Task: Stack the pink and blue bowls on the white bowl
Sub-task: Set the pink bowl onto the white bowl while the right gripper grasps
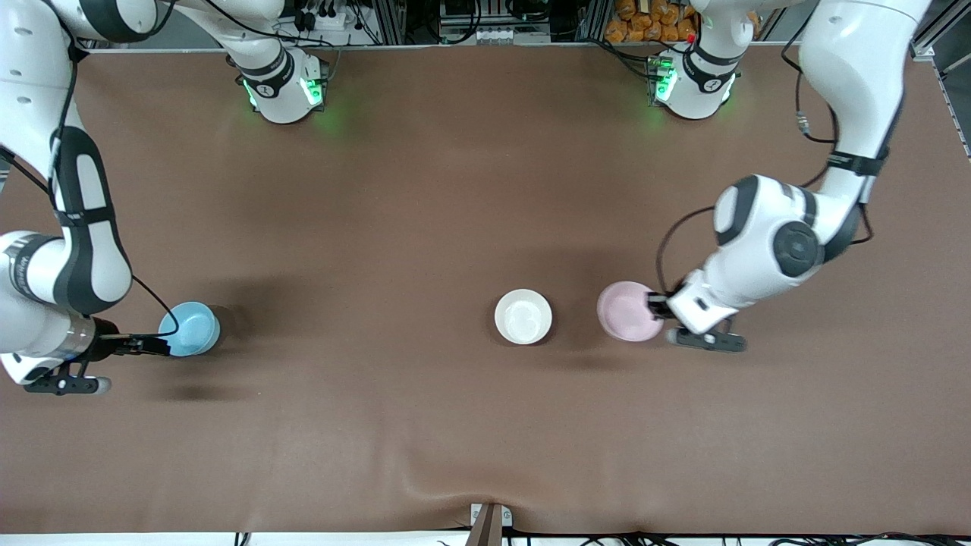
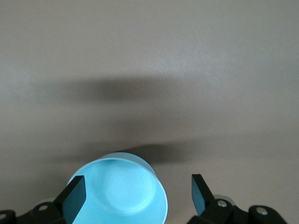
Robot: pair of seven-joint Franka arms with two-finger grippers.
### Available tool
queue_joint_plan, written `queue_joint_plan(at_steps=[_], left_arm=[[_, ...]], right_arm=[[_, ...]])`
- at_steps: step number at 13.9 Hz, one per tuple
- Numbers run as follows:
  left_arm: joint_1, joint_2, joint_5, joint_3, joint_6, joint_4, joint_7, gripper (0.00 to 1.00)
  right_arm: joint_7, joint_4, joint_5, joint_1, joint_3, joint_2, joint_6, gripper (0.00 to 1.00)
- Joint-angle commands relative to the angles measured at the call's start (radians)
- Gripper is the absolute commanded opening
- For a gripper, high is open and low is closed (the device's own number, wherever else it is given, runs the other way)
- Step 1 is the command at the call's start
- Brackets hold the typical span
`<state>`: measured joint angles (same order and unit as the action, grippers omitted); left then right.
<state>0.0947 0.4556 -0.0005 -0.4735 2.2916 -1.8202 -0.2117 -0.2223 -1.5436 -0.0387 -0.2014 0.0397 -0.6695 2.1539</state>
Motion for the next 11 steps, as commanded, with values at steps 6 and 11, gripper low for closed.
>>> queue_joint_plan(at_steps=[6,11], left_arm=[[-0.265,0.187,0.007,0.006,-0.021,0.222,-0.350,0.00],[-0.291,0.206,0.007,0.045,-0.021,0.193,-0.354,0.00]], right_arm=[[-0.043,-0.128,-0.006,-0.036,-0.009,0.010,0.027,1.00],[-0.069,-0.153,-0.006,-0.041,-0.011,0.010,0.046,0.24]])
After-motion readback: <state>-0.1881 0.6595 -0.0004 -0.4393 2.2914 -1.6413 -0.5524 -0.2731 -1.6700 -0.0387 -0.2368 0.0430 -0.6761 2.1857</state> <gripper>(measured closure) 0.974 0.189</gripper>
